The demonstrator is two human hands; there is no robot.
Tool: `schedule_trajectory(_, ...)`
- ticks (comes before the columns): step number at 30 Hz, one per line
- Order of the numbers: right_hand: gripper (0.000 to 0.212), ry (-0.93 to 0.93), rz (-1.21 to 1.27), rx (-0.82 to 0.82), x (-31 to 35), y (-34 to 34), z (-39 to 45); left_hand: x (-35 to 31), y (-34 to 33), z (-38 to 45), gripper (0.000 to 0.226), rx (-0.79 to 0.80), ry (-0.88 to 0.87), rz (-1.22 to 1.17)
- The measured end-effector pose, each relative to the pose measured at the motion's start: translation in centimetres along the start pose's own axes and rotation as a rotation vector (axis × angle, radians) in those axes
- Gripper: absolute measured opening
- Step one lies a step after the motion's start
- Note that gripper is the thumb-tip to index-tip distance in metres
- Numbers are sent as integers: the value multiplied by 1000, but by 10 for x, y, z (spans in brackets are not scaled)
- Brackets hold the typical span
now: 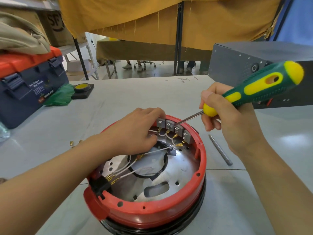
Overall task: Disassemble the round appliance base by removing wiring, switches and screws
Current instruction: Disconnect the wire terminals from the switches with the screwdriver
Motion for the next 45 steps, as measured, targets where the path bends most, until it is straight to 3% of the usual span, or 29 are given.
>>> schedule_trajectory(8, 32, 39, -153, -41, 4, 9, 4, -10, -11, 4, 23, 20, -54, 19)
schedule_trajectory(22, 26, 111, -293, 6, 8, -6, 0, -4, -12, 5, 23, -28, -29, 72)
schedule_trajectory(31, 25, 21, -247, -50, -5, -2, -1, -2, -12, 4, 21, -19, -32, 36)
schedule_trajectory(37, 23, 119, -261, -30, 5, -9, -4, -2, -12, 4, 22, -18, -32, 38)
schedule_trajectory(45, 23, 107, -247, 38, 3, -14, -1, -3, -13, 4, 22, -6, -23, 49)
Point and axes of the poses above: each hand's wrist, its own z-axis towards the middle knuckle, its own y-axis out of the back of the hand, x = y × z, the point moved 10 cm from there along z, towards the middle knuckle, and after that the axes turned 15 degrees about -z, right-handed, at the moved point
